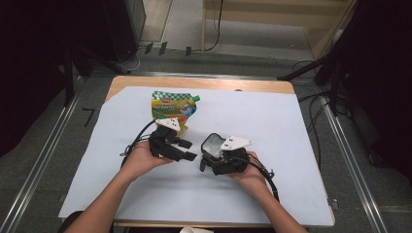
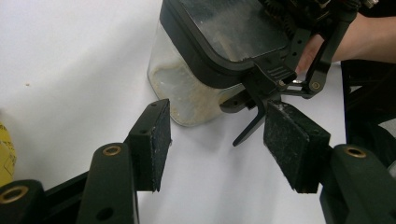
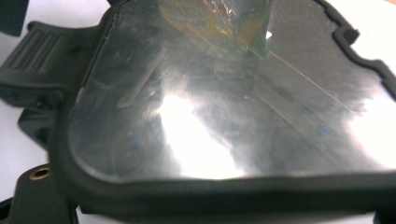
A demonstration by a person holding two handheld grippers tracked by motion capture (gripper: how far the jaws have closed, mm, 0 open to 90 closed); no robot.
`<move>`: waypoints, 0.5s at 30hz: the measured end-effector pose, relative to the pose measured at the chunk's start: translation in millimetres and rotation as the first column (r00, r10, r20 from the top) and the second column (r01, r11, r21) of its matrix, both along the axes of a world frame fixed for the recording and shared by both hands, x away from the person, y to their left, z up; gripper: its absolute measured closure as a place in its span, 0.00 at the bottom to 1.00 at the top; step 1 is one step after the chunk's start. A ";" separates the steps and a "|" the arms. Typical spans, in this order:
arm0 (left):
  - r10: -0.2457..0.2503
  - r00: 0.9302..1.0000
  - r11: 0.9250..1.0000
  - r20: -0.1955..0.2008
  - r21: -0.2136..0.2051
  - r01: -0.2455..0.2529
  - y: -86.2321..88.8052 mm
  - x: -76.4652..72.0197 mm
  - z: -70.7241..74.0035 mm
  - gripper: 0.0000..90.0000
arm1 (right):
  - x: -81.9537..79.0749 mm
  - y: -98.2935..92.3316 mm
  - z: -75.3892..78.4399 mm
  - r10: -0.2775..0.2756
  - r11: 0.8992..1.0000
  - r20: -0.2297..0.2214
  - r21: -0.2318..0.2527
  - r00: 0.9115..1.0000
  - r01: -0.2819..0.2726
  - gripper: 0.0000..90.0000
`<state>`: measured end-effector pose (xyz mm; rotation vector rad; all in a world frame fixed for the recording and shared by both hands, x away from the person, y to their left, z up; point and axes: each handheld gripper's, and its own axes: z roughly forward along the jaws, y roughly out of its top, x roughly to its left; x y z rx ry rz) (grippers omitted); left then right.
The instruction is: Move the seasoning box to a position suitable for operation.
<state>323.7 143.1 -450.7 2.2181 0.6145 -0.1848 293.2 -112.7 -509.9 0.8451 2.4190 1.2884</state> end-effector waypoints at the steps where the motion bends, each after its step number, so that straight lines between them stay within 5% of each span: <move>1: 0.002 1.000 1.000 0.001 0.001 -0.002 0.1 0.1 0.0 0.48 | 0.0 0.0 0.0 0.000 1.000 0.000 0.000 1.000 0.000 0.17; 6: 0.029 1.000 1.000 0.003 0.004 -0.029 0.0 0.8 0.4 0.51 | -10.1 -13.3 6.6 -0.011 1.000 -0.024 -0.016 1.000 0.011 0.18; 15: 0.003 1.000 1.000 0.022 -0.003 -0.003 -3.2 0.1 -1.8 0.58 | -25.5 -36.9 19.0 -0.030 1.000 -0.075 -0.002 0.997 0.030 0.29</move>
